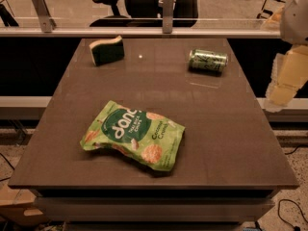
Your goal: Place green can upright
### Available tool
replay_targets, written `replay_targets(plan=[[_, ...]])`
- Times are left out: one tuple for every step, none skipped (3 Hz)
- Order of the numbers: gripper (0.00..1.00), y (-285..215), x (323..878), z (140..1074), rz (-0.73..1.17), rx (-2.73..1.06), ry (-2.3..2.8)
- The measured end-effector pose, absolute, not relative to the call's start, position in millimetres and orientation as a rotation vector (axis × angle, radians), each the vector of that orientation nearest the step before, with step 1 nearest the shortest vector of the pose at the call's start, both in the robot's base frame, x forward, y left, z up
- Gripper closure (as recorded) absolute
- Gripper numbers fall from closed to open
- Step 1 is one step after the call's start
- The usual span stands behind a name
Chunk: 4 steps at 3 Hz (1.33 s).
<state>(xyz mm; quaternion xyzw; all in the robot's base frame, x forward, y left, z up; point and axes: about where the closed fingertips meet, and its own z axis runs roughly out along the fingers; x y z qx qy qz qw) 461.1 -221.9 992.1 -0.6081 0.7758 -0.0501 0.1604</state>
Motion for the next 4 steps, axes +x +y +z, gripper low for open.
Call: replay_targets(plan=[[0.00,-223.1,481.0,1006.4,-0.193,-1.751,2.216],[0.00,-221.2,504.3,1019.0,-0.247,-1.755,2.212],[0.00,-218.4,523.4,1025.9,-0.281,-1.750,2.209],[0.00,-218.1,540.1,1024.6,-0.289,-1.712,2.227]])
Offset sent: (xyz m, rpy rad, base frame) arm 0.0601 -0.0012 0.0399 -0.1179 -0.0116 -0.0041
